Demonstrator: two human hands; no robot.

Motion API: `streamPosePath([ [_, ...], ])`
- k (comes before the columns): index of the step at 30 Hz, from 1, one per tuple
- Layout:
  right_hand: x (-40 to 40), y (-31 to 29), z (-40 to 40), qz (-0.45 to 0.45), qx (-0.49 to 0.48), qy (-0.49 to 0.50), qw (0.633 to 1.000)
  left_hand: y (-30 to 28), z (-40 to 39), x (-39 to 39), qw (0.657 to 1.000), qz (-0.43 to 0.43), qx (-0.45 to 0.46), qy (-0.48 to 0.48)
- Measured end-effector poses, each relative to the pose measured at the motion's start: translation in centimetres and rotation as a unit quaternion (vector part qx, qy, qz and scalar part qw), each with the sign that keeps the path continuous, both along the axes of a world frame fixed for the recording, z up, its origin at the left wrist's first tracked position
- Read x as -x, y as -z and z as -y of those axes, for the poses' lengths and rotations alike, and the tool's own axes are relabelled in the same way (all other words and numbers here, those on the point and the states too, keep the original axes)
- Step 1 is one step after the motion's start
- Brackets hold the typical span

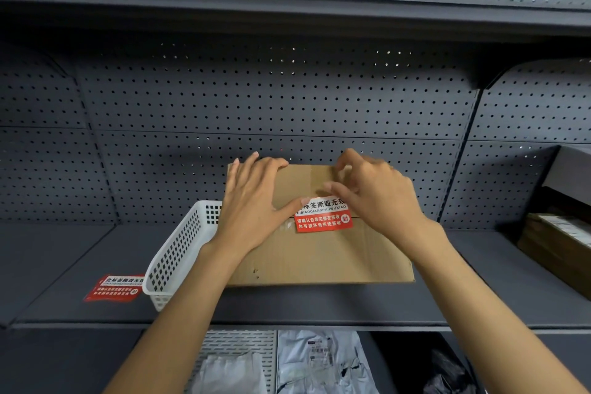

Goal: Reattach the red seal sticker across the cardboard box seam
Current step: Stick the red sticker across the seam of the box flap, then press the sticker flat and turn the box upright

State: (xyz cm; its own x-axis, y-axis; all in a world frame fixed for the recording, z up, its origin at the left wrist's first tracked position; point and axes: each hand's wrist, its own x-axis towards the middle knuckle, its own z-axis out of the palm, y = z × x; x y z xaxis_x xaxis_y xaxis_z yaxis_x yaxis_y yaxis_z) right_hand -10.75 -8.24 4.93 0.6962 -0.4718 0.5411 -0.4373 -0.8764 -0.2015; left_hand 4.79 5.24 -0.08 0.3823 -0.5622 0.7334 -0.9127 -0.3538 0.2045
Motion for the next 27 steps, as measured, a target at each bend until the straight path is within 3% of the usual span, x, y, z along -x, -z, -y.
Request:
streamPosePath([
  [4, -0.3, 1.2, -0.4, 0.033, -0.009, -0.023, 0.999, -0.1, 0.0, 0.0, 1.000, -0.001, -0.003, -0.002],
  [8, -1.2, 2.2, -0.5, 0.046, 0.052, 0.012, 0.998, 0.0, 0.0, -0.1, 1.000, -0.002, -0.005, -0.007],
  [11, -2.1, 3.4, -1.0, 0.004, -0.008, 0.025, 1.000, 0.1, 0.0, 0.0, 1.000, 0.000, -0.012, -0.007],
  [15, -2.6, 5.0, -0.8, 0.025, -0.035, 0.027, 0.999, 0.3, 0.1, 0.0, 0.999, 0.024, -0.028, -0.014],
  [27, -1.8, 5.4, 0.8, 0.087, 0.025, 0.018, 0.996, 2.5, 2.7, 4.3, 0.995, 0.035, -0.068, -0.056],
])
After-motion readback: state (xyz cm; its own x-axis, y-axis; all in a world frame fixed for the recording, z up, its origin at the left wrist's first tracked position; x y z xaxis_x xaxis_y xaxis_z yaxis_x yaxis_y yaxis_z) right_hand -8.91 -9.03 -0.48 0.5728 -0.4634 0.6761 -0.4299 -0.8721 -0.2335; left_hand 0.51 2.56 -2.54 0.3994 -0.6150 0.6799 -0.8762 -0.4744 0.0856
